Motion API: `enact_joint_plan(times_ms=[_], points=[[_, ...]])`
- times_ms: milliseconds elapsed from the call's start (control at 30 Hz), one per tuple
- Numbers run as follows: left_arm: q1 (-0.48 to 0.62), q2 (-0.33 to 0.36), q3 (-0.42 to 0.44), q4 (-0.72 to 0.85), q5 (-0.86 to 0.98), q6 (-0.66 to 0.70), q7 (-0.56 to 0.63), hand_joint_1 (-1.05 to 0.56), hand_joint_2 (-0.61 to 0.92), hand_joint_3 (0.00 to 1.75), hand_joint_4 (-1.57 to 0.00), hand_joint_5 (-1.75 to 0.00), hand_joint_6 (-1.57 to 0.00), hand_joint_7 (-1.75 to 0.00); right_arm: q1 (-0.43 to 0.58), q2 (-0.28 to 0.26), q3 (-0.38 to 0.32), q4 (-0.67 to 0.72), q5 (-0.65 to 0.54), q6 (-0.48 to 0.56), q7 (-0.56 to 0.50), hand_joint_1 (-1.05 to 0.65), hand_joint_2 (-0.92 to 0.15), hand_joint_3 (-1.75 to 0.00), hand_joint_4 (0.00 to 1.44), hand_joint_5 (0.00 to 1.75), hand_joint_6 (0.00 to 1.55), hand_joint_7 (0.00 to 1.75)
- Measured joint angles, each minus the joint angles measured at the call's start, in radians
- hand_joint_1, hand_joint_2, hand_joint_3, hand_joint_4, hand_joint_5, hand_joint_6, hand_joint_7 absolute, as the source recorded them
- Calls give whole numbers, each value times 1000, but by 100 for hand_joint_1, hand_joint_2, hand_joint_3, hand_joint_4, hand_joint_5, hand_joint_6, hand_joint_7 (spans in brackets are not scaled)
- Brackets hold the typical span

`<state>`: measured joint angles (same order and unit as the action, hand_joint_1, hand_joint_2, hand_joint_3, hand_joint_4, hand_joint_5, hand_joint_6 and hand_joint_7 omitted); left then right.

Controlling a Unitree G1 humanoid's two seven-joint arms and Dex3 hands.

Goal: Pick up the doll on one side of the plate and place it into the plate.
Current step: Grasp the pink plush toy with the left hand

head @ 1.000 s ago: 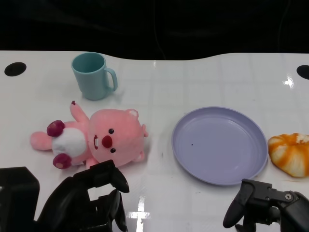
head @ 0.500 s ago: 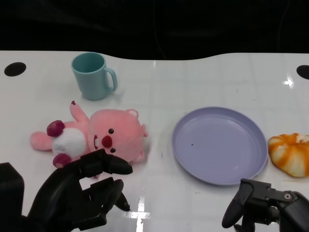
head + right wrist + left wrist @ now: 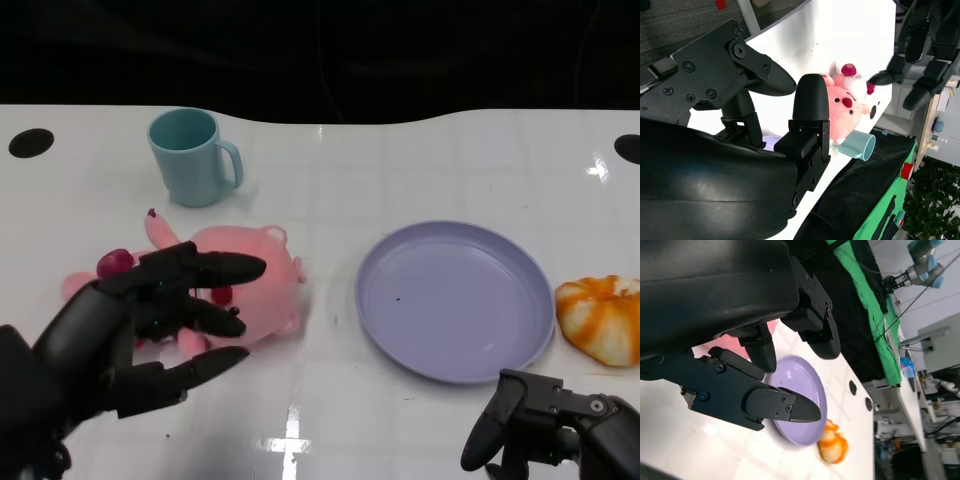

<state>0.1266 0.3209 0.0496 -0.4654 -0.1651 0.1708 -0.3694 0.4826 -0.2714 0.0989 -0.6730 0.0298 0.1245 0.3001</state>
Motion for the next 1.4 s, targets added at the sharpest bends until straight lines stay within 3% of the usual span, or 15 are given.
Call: enact_joint_plan(times_ms=[267,533,800,1400], points=[[-73,105,1,5,174,-41,1,-64,92,8,-10,-70,-35,-9,-1,0,-4,2,2,0,3,-18,-54,-109,64,172,60,139],[-131,206,-19,44,454,-127,24,-68,92,4,-5,-59,-31,-3,0,0,-5,5,2,0,3,-20,-54,-108,65,170,60,138],[-202,275,-79,79,714,-122,27,-70,92,1,-4,-47,-29,0,2,0,-5,4,1,0,4,-21,-54,-109,65,170,60,137],[-434,278,-301,446,988,-111,14,-76,92,1,-3,-43,-26,-1,9,-1,-9,-1,-2,-2,3,-22,-53,-109,66,171,62,136]])
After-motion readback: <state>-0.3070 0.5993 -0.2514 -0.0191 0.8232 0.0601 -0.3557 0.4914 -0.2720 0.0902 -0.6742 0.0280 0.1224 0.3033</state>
